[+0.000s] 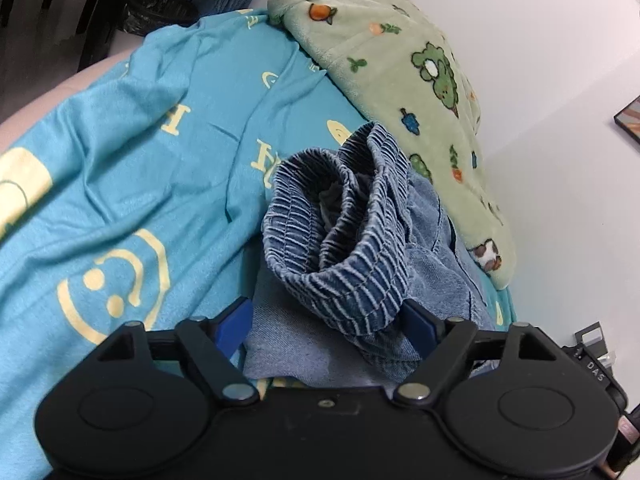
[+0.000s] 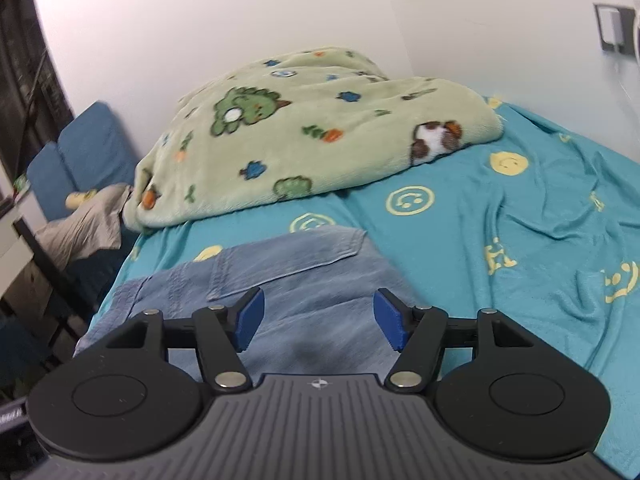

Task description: Fold clothes

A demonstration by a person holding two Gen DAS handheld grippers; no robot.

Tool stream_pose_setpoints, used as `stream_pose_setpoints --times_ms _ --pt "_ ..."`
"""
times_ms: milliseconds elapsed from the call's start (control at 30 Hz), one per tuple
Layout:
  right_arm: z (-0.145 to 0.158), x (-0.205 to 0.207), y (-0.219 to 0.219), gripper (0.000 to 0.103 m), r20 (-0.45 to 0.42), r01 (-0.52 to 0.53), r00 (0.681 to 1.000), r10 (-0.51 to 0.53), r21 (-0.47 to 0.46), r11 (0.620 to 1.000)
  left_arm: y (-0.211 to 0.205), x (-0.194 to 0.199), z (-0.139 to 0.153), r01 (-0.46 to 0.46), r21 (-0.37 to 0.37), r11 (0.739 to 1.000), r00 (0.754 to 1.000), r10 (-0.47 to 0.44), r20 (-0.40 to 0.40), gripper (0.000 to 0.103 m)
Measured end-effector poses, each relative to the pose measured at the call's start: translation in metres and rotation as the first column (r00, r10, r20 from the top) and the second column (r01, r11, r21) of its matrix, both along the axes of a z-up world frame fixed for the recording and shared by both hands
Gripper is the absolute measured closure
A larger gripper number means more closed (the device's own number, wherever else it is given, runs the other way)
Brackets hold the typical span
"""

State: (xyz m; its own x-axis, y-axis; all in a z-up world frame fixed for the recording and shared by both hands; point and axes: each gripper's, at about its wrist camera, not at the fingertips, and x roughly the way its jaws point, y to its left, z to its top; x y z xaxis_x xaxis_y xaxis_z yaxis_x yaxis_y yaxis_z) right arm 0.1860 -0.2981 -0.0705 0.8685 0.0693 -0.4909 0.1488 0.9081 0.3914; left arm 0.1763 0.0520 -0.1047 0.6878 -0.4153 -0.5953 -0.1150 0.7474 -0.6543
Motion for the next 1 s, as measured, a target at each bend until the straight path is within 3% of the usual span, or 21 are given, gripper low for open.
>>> stream_pose_setpoints --times_ms 233,367,500,600,700,833,1000 --pt "-0.033 0.022 -0.037 0.037 -0.061 0.078 0.996 -0.073 0.091 0.993 -0.001 0.006 -0.010 -0.024 -0.042 0.999 1.000 0.024 -0.009 0.016" --pt "-0.054 0.026 -0.058 0.025 -0.098 0.142 0.987 -0.124 0.204 0.969 -0.005 0.008 -0.014 -0.022 -0.030 0.999 1.000 0.022 -0.002 0.012" --pt "-0.070 0.027 -0.066 0.024 -0.126 0.159 0.984 -0.126 0.301 0.940 -0.005 0.010 -0.018 -0.026 -0.045 0.999 1.000 0.026 -0.005 0.010" --pt "-0.076 0.027 -0.069 0.018 -0.134 0.170 0.982 -0.132 0.338 0.926 -0.005 0.010 -0.018 -0.025 -0.044 0.999 1.000 0.025 -0.003 0.010" --pt "-0.081 0.027 -0.070 0.017 -0.137 0.166 0.983 -0.123 0.376 0.912 -0.004 0.011 -0.018 -0.025 -0.054 0.998 1.000 0.025 -0.005 0.010" --pt "-0.086 0.025 -0.073 0.017 -0.067 0.106 0.994 -0.084 0.473 0.875 -0.003 0.010 -0.016 -0.023 -0.067 0.997 1.000 0.023 -0.002 0.012" --pt "-0.077 0.033 -0.054 0.015 -0.058 0.021 0.998 0.001 0.378 0.926 -0.001 0.009 -0.015 -0.021 -0.089 0.996 1.000 0.021 0.001 0.015"
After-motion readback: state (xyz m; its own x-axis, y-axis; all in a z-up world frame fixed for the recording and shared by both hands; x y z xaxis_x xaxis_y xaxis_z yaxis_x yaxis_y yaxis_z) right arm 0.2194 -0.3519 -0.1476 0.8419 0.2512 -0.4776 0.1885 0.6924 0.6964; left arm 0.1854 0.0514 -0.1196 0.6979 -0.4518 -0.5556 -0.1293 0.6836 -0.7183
